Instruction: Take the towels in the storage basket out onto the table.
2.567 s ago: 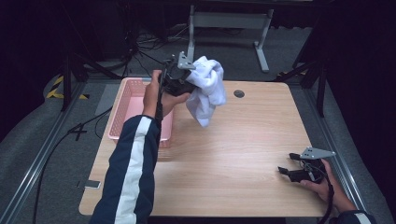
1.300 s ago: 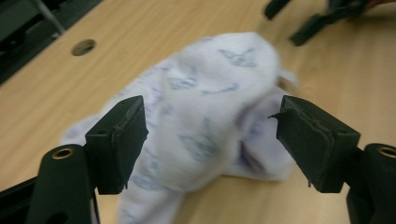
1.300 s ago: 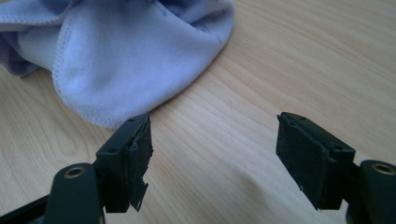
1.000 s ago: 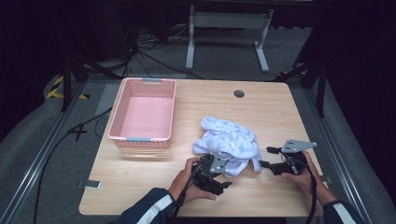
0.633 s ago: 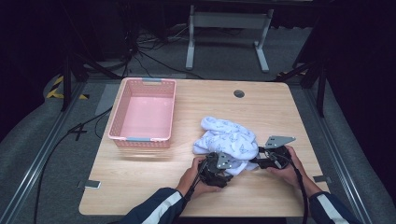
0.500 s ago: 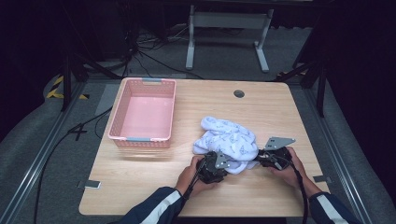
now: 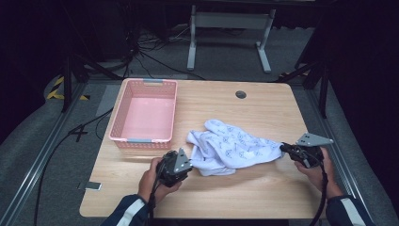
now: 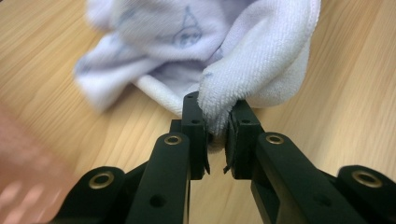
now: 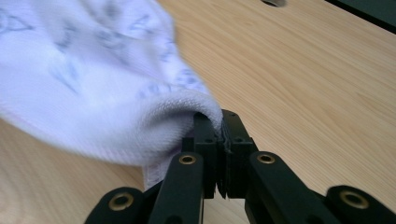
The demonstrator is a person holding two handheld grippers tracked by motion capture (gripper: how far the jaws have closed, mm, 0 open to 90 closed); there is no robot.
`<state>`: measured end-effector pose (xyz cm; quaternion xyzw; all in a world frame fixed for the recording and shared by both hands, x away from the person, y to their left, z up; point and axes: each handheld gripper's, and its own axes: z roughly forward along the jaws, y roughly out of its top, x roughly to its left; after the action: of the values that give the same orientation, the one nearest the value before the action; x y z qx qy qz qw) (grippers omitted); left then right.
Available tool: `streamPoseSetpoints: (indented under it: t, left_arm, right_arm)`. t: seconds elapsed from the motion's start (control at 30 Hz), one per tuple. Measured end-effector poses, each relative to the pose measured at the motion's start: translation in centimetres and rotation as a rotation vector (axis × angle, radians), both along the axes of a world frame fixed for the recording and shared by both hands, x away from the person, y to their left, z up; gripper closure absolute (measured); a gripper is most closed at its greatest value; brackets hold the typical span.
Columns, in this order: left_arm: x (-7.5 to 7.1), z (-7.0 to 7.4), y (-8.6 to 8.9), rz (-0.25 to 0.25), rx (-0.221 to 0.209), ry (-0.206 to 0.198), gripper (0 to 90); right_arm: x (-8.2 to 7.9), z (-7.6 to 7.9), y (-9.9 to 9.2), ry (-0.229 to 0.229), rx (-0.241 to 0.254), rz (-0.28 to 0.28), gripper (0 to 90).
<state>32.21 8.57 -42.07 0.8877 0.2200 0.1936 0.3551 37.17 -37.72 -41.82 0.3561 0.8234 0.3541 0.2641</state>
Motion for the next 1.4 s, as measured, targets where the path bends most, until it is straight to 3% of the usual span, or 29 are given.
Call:
streamPoseSetpoints:
  t: [0.17, 0.27, 0.3, 0.47, 0.53, 0.57, 0.63, 0.67, 0.7, 0.77, 0.83, 0.87, 0.9, 0.97, 1.0, 1.07, 1.1, 1.2, 1.27, 1.3, 1.37, 1.4]
  left_arm:
    - [-2.0, -0.5, 3.8, 0.072, -0.011, 0.024, 80.5]
    - [-3.1, -0.9, 5.0, 0.082, -0.009, 0.052, 80.3]
    - [-3.3, -1.0, 5.3, 0.079, -0.017, 0.070, 80.1]
    - [-4.0, -1.0, 5.5, 0.070, -0.026, 0.073, 77.6]
    - [-4.0, -1.1, 5.3, 0.047, -0.063, 0.094, 74.0]
    - [-3.8, -1.2, 5.3, 0.029, -0.113, 0.111, 60.2]
    - [-3.7, -1.3, 5.1, 0.003, -0.132, 0.116, 60.4]
    - [-3.6, -1.3, 4.8, 0.031, -0.100, 0.096, 53.8]
    - [-3.4, -1.4, 4.8, 0.049, -0.095, 0.090, 47.7]
    - [-2.8, -1.6, 5.1, 0.090, -0.129, 0.110, 41.8]
    - [-2.5, -1.6, 5.3, 0.111, -0.128, 0.102, 38.6]
    - [-1.8, -1.5, 5.8, 0.154, -0.188, 0.104, 36.3]
    - [-1.8, -1.5, 5.8, 0.154, -0.188, 0.104, 36.8]
    - [-1.0, -1.4, 5.7, 0.159, -0.168, 0.094, 37.6]
    - [-0.7, -1.6, 5.4, 0.167, -0.160, 0.103, 37.6]
    - [0.3, -2.5, 5.0, 0.188, -0.105, 0.126, 37.8]
    - [0.6, -2.9, 4.8, 0.204, -0.104, 0.153, 38.2]
    - [1.6, -3.8, 4.4, 0.207, -0.082, 0.206, 40.5]
    - [1.6, -4.0, 4.0, 0.191, -0.076, 0.221, 45.0]
    - [1.5, -4.0, 3.7, 0.166, -0.061, 0.226, 51.8]
    - [1.3, -4.1, 3.6, 0.155, -0.060, 0.232, 59.5]
    - [0.6, -4.0, 3.2, 0.105, -0.052, 0.255, 61.6]
  right_arm:
    - [0.2, -0.1, -3.5, -0.006, -0.059, -0.154, 86.9]
    - [0.7, -0.4, -5.6, -0.007, -0.083, -0.268, 86.8]
    - [0.9, -0.5, -6.6, 0.000, -0.066, -0.309, 86.8]
    - [1.4, -0.7, -7.8, 0.012, -0.051, -0.375, 86.4]
    - [1.5, -0.8, -7.5, 0.010, -0.059, -0.357, 81.9]
    - [1.4, -0.7, -7.3, 0.001, -0.043, -0.362, 75.3]
    - [1.3, -0.5, -7.3, -0.004, -0.042, -0.356, 70.0]
    - [1.1, -0.1, -6.8, -0.009, 0.000, -0.307, 63.1]
    - [0.9, 0.0, -6.3, -0.017, 0.010, -0.279, 61.0]
    - [0.7, 0.2, -4.8, -0.011, 0.035, -0.194, 55.0]
    - [0.5, 0.4, -2.6, -0.009, 0.030, -0.109, 53.4]
    - [0.4, 0.4, -1.3, -0.009, 0.026, -0.072, 51.8]
    - [0.4, 0.5, 0.0, 0.000, 0.033, -0.015, 50.4]
    - [0.5, 0.5, 2.7, 0.000, 0.020, 0.068, 46.7]
    - [0.5, 0.5, 2.7, 0.000, 0.020, 0.068, 46.7]
    - [0.7, 0.1, 5.4, 0.043, 0.038, 0.173, 42.5]
    - [0.8, -0.3, 6.7, 0.049, 0.021, 0.206, 41.0]
    - [1.4, -1.3, 9.3, 0.112, -0.013, 0.284, 35.1]
    - [1.7, -1.9, 10.0, 0.133, -0.042, 0.296, 34.9]
    - [1.8, -2.3, 10.1, 0.161, -0.032, 0.308, 35.3]
    - [1.8, -2.9, 10.0, 0.199, -0.057, 0.331, 41.8]
    - [1.6, -3.2, 9.8, 0.208, -0.082, 0.333, 44.5]
